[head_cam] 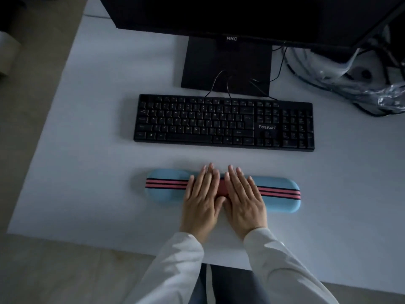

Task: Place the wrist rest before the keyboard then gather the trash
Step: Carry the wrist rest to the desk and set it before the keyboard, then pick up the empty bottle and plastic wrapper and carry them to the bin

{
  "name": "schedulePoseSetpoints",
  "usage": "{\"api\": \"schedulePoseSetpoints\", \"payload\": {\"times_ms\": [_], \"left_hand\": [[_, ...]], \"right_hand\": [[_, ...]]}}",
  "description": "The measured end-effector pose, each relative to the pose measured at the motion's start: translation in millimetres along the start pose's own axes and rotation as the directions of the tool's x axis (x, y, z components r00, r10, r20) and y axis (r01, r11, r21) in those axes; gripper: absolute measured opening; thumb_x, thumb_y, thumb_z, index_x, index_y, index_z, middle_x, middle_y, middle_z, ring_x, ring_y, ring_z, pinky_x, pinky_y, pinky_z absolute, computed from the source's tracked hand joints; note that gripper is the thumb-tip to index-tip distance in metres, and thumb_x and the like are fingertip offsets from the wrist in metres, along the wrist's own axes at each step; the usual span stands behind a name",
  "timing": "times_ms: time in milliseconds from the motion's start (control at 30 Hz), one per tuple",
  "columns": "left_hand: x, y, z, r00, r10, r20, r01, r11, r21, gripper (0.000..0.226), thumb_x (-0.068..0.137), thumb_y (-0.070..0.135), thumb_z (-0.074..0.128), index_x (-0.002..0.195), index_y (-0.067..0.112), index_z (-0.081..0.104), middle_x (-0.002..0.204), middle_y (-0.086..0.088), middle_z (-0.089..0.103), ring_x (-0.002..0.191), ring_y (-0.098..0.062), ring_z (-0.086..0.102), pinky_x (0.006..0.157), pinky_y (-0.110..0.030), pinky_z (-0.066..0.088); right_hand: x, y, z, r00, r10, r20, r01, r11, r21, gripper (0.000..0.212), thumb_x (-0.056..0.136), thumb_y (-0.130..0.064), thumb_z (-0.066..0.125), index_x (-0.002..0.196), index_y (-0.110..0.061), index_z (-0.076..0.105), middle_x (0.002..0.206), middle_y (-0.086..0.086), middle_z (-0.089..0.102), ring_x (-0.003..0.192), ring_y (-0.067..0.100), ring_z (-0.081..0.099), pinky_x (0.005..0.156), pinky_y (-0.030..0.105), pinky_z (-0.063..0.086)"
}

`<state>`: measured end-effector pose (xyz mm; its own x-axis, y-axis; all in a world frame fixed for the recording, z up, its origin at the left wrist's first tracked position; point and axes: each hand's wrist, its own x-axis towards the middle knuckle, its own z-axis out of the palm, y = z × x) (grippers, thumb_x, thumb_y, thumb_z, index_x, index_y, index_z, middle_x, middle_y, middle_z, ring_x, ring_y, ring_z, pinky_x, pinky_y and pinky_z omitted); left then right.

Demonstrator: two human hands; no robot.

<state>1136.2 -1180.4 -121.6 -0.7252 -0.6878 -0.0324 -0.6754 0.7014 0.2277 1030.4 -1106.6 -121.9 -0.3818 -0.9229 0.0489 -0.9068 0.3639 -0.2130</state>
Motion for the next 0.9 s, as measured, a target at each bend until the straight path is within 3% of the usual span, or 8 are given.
{"api": "schedulePoseSetpoints", "payload": {"times_ms": [100,233,300,433,533,600,767,900], "left_hand": [[-6,-13,-3,0.997,-0.064,-0.035,0.065,0.998,0.024,0.054,0.097,0.036,0.017,0.147,0.013,0.015,0.154,-0.003,0.02,0.146,-0.006,-0.012,0.117,-0.032,0.002],[-12,-38,-4,0.996,-0.077,-0.054,0.078,0.997,0.025,0.055,0.097,0.036,0.012,0.148,0.018,-0.002,0.158,0.011,-0.016,0.146,-0.005,-0.014,0.118,-0.029,-0.004],[-13,-51,-6,0.992,-0.115,-0.044,0.116,0.993,0.019,0.056,0.097,0.037,0.011,0.148,0.018,0.0,0.159,0.009,-0.013,0.145,-0.004,-0.014,0.118,-0.029,-0.004],[-17,-73,-15,0.971,-0.238,-0.021,0.238,0.971,-0.009,0.059,0.096,0.038,0.011,0.144,0.005,0.021,0.152,-0.015,0.031,0.147,-0.01,-0.006,0.116,-0.026,-0.002],[-22,-90,-24,0.949,-0.314,-0.007,0.312,0.944,-0.105,0.063,0.093,0.038,0.012,0.144,0.001,0.019,0.154,-0.013,0.019,0.146,-0.023,0.015,0.116,-0.026,0.001],[-27,-100,-33,0.925,-0.38,0.005,0.374,0.909,-0.185,0.064,0.09,0.034,0.019,0.142,-0.002,0.025,0.154,-0.017,0.023,0.144,-0.03,0.023,0.117,-0.036,0.01],[-27,-104,-56,0.871,-0.492,-0.006,0.448,0.797,-0.405,0.056,0.085,0.028,0.037,0.127,-0.008,0.049,0.14,-0.029,0.045,0.135,-0.042,0.037,0.112,-0.047,0.027],[-11,-66,-74,0.893,-0.45,0.028,0.382,0.722,-0.577,0.042,0.092,0.021,0.042,0.123,-0.005,0.053,0.131,-0.029,0.053,0.124,-0.043,0.047,0.106,-0.051,0.036]], "right_hand": [[-8,18,-2,0.997,0.079,0.004,-0.079,0.997,-0.015,0.052,0.095,-0.032,0.016,0.14,-0.008,0.027,0.149,0.001,0.028,0.145,0.009,0.0,0.116,0.03,0.01],[-23,42,-5,0.991,0.132,-0.001,-0.131,0.989,-0.063,0.057,0.094,-0.036,0.013,0.146,-0.013,0.007,0.158,-0.007,-0.011,0.144,0.006,-0.009,0.118,0.027,0.0],[-28,53,-7,0.983,0.183,-0.002,-0.183,0.982,-0.051,0.057,0.094,-0.036,0.014,0.146,-0.012,0.008,0.158,-0.003,-0.001,0.144,0.006,-0.009,0.118,0.028,0.001],[-42,74,-20,0.947,0.317,0.06,-0.315,0.948,-0.034,0.06,0.094,-0.038,0.013,0.145,-0.007,0.012,0.158,-0.001,-0.001,0.144,0.007,-0.009,0.118,0.027,-0.002],[-57,86,-31,0.886,0.447,0.119,-0.449,0.893,-0.015,0.063,0.094,-0.041,0.009,0.14,0.0,0.024,0.148,0.015,0.029,0.142,0.016,0.011,0.117,0.024,-0.007],[-69,90,-38,0.862,0.502,0.076,-0.503,0.864,-0.009,0.065,0.094,-0.043,0.01,0.138,0.0,0.031,0.146,0.018,0.035,0.139,0.025,0.021,0.116,0.023,-0.008],[-86,71,-60,0.638,0.766,-0.075,-0.732,0.634,0.25,0.06,0.088,-0.036,0.027,0.141,-0.006,0.028,0.152,0.011,0.027,0.143,0.022,0.015,0.117,0.032,0.003],[-93,61,-87,0.47,0.875,-0.111,-0.754,0.464,0.465,0.049,0.092,-0.022,0.042,0.138,-0.006,0.035,0.15,0.013,0.033,0.142,0.025,0.024,0.115,0.034,0.017]]}}
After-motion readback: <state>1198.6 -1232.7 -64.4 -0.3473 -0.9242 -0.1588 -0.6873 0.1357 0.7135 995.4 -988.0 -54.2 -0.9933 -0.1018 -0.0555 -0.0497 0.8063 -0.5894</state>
